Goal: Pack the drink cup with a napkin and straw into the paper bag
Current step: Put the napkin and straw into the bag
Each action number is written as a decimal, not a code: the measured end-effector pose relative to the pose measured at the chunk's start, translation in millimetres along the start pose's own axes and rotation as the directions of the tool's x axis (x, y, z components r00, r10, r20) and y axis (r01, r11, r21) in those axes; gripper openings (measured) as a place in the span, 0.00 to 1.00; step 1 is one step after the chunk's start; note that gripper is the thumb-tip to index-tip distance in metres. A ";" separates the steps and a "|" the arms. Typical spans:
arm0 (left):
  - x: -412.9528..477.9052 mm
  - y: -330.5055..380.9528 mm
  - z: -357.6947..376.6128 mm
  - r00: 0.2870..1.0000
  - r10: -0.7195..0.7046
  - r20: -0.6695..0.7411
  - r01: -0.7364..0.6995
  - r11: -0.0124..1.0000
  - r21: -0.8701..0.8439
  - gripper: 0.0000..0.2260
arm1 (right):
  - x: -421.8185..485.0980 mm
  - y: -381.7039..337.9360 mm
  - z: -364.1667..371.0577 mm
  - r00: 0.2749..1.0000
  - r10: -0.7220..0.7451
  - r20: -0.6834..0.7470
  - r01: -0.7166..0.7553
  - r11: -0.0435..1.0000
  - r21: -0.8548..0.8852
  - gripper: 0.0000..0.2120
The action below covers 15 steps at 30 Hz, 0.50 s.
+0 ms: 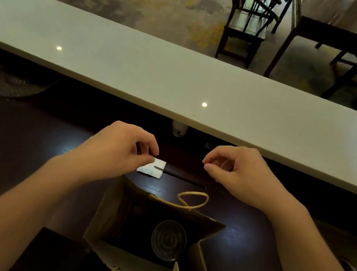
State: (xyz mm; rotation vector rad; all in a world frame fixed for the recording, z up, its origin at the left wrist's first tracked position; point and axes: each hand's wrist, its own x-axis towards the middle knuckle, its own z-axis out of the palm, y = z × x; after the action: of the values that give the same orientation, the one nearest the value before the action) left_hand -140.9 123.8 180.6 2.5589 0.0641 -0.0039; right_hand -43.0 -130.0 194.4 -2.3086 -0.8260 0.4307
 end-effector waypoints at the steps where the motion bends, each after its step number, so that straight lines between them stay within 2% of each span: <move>1: 4.5 -6.5 2.7 1.000 -0.016 0.024 0.017 1.000 -0.025 0.04 | 5.2 4.4 3.2 1.000 0.002 0.011 -0.002 1.000 0.007 0.03; 6: 27.1 -35.3 21.0 0.991 -0.076 0.111 0.085 0.994 -0.071 0.04 | 33.5 26.7 20.0 0.996 0.037 0.082 -0.037 0.999 -0.007 0.03; 15: 75.3 -99.0 75.7 0.973 -0.140 0.183 0.139 0.990 0.021 0.05 | 85.5 74.3 76.4 0.984 0.073 0.164 -0.069 0.997 -0.027 0.03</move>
State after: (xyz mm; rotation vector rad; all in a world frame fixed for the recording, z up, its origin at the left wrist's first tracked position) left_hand -69.6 168.2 61.7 2.5447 0.1726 -0.2956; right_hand 16.9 -83.1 80.9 -2.3510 -0.8317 0.6551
